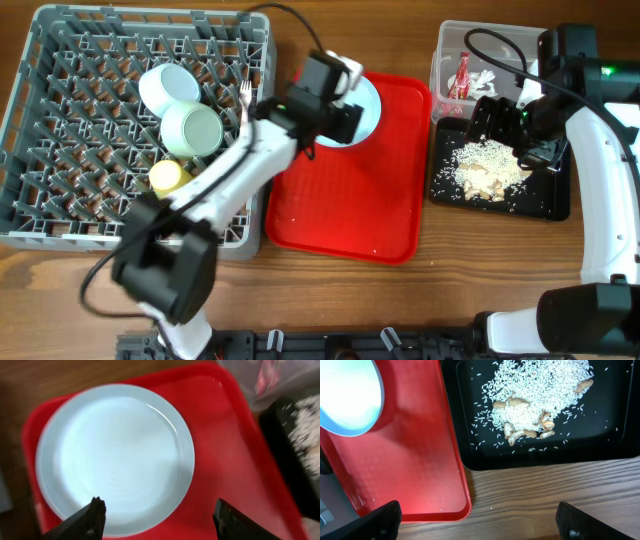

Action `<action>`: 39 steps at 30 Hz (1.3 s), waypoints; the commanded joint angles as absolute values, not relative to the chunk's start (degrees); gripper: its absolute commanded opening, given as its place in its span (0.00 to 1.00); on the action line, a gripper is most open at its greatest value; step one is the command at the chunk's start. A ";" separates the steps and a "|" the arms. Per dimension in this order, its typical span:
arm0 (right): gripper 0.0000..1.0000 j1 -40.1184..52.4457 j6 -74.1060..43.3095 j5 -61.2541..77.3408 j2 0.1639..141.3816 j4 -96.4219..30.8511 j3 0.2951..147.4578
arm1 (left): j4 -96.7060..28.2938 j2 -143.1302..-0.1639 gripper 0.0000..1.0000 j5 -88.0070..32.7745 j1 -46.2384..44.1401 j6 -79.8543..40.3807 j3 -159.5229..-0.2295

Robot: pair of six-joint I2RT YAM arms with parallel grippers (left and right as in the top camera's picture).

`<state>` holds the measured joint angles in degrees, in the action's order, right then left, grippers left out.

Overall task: Sort waste into correct bins and load items into the dishwasher rack
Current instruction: 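Reach the left gripper to the white plate rim on the red tray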

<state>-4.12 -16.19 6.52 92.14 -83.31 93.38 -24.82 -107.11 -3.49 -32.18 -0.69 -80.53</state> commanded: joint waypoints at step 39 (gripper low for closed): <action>1.00 -4.14 -14.98 5.93 91.53 -83.22 94.37 | -33.87 -122.21 0.20 5.61 -42.26 4.08 -80.58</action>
